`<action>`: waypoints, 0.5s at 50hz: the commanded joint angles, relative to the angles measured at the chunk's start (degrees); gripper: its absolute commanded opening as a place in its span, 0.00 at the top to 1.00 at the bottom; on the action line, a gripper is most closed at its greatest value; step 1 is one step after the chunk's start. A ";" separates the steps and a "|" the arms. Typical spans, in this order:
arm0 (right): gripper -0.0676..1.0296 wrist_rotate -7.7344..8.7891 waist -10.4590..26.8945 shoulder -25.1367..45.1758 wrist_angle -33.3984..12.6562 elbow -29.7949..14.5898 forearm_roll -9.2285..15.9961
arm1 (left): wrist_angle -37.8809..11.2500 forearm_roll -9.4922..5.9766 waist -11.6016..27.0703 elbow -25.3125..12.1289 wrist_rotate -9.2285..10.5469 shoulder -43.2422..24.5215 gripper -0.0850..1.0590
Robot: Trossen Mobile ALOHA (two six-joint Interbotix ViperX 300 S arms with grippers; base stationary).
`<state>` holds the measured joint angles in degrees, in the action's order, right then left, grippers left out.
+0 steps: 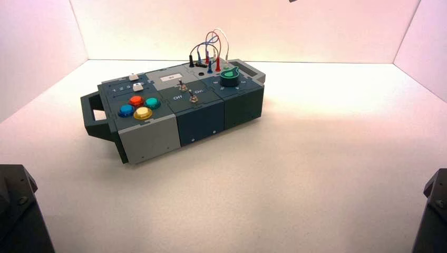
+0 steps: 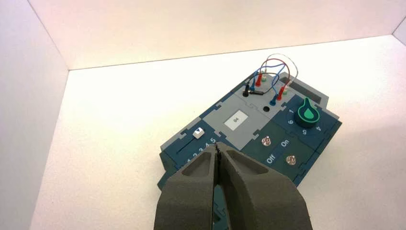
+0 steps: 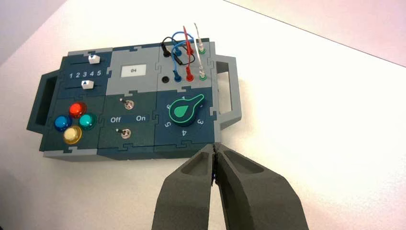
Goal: Turn the knob to position 5.
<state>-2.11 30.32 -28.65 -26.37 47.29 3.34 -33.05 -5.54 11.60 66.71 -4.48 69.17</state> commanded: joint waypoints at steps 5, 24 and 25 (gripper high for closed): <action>0.96 -0.18 0.18 -0.70 -0.26 -1.23 0.26 | 0.62 -0.26 0.26 -0.70 0.00 -0.18 0.95; 0.96 -0.18 0.18 -0.70 -0.62 -1.14 0.26 | 0.53 -0.53 0.18 -0.53 0.26 2.20 0.95; 0.96 -0.18 0.18 -0.70 -0.70 -1.05 0.26 | 0.53 -0.44 0.18 -0.53 0.26 2.20 0.95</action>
<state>-2.20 30.32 -28.65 -27.25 47.29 3.43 -33.05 -5.98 11.60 66.88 -4.31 71.46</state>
